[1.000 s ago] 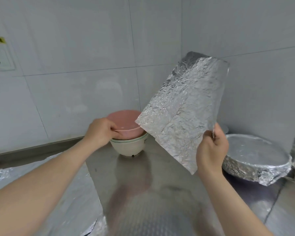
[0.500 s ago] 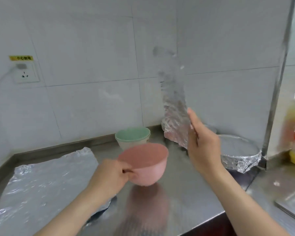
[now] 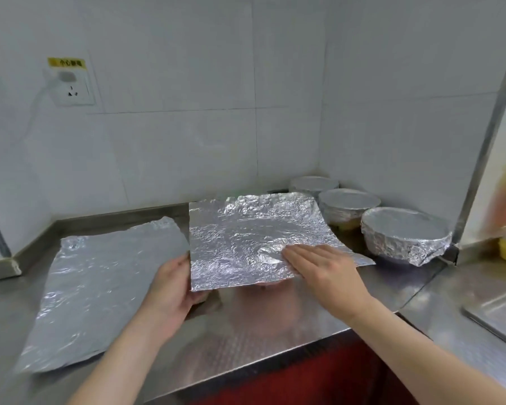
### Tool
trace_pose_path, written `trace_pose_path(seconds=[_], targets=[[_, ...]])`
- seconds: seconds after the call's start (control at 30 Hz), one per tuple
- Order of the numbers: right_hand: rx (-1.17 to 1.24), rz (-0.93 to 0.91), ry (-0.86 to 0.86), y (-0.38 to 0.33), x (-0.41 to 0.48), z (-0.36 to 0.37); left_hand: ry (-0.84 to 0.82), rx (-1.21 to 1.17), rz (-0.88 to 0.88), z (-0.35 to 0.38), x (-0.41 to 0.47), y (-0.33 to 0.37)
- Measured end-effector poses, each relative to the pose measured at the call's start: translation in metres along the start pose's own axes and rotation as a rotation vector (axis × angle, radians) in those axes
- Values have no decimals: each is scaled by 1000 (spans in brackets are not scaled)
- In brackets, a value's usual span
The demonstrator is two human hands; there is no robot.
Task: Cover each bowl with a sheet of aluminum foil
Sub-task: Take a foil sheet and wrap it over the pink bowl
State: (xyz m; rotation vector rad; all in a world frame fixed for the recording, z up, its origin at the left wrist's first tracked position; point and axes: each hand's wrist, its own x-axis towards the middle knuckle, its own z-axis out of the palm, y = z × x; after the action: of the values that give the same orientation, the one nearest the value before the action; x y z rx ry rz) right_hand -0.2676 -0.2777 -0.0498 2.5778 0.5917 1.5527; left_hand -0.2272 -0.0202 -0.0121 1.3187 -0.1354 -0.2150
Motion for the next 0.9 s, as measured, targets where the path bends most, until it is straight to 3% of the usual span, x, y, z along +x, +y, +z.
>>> trace_pose_path(seconds=[0.1,0.2,0.33,0.5,0.57,0.63,0.7,0.77,0.83,0.9], targets=[[-40,-25,-57,-3,0,-2,-82,-193,-174,-15,8,4],[-79,-14,-122,-6,4,-2,-194,-44,-163,-11,8,6],[-78,59,-168,4,2,-2,-17,188,-26,-4,16,9],[-77,66,-154,16,-3,1,45,319,-47,-15,27,14],[-72,63,-140,16,-4,2,173,567,92,-17,31,13],[-62,66,-128,13,-4,4,222,792,355,-12,25,14],[-54,73,-132,12,-2,6,10,978,572,1,12,13],[-50,71,-146,11,1,6,-204,1353,697,22,1,3],[-48,59,-168,11,4,5,-261,1589,882,34,1,-12],[-49,48,-202,12,4,5,-239,1616,998,40,8,-22]])
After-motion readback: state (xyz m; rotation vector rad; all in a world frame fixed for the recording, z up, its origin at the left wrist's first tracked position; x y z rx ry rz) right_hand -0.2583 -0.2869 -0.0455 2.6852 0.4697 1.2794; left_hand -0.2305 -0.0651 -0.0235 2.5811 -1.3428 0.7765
